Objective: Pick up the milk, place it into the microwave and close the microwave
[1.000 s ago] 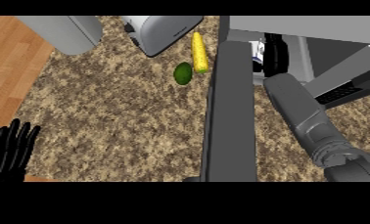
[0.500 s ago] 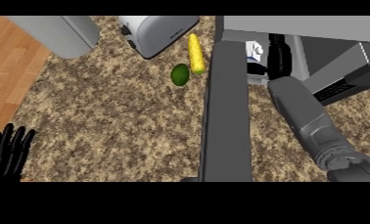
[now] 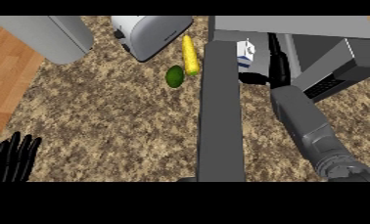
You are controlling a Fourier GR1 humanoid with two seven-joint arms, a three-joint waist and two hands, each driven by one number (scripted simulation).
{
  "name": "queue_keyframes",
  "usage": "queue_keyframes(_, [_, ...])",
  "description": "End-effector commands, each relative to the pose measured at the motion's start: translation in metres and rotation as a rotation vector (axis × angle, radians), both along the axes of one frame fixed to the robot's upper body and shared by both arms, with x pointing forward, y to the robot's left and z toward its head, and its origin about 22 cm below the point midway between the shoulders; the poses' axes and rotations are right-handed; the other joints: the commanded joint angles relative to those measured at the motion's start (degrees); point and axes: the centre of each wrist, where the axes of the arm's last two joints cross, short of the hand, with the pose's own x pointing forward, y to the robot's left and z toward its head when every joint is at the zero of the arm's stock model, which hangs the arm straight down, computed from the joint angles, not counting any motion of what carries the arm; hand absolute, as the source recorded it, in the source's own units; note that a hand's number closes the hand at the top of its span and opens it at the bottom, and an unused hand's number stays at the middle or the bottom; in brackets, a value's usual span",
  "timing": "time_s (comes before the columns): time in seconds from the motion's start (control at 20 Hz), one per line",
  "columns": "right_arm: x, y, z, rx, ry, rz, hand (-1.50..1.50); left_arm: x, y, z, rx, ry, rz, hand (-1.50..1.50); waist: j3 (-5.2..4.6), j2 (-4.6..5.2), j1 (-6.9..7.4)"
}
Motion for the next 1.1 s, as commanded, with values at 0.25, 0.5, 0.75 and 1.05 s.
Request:
queue_keyframes(0.25, [-0.026, 0.014, -0.036, 0.186, 0.012, 0.104, -1.50, -0.012, -0.008, 0.001, 0.034, 0.039, -0.055, -1.50, -0.08, -0.80, -1.83])
queue_keyframes(0.5, [-0.044, 0.017, -0.055, 0.318, 0.035, 0.231, -1.50, -0.003, -0.028, -0.003, -0.038, 0.039, -0.165, -1.50, -0.19, -1.59, -3.88])
queue_keyframes(0.75, [-0.072, 0.019, -0.082, 0.448, 0.062, 0.338, -1.50, 0.002, -0.051, -0.005, -0.045, 0.043, -0.237, -1.50, -0.23, -1.85, -4.68])
queue_keyframes(1.05, [-0.108, 0.009, -0.105, 0.492, 0.055, 0.387, -1.50, 0.009, -0.064, 0.004, -0.024, 0.042, -0.314, -1.50, -0.29, -2.20, -5.54])
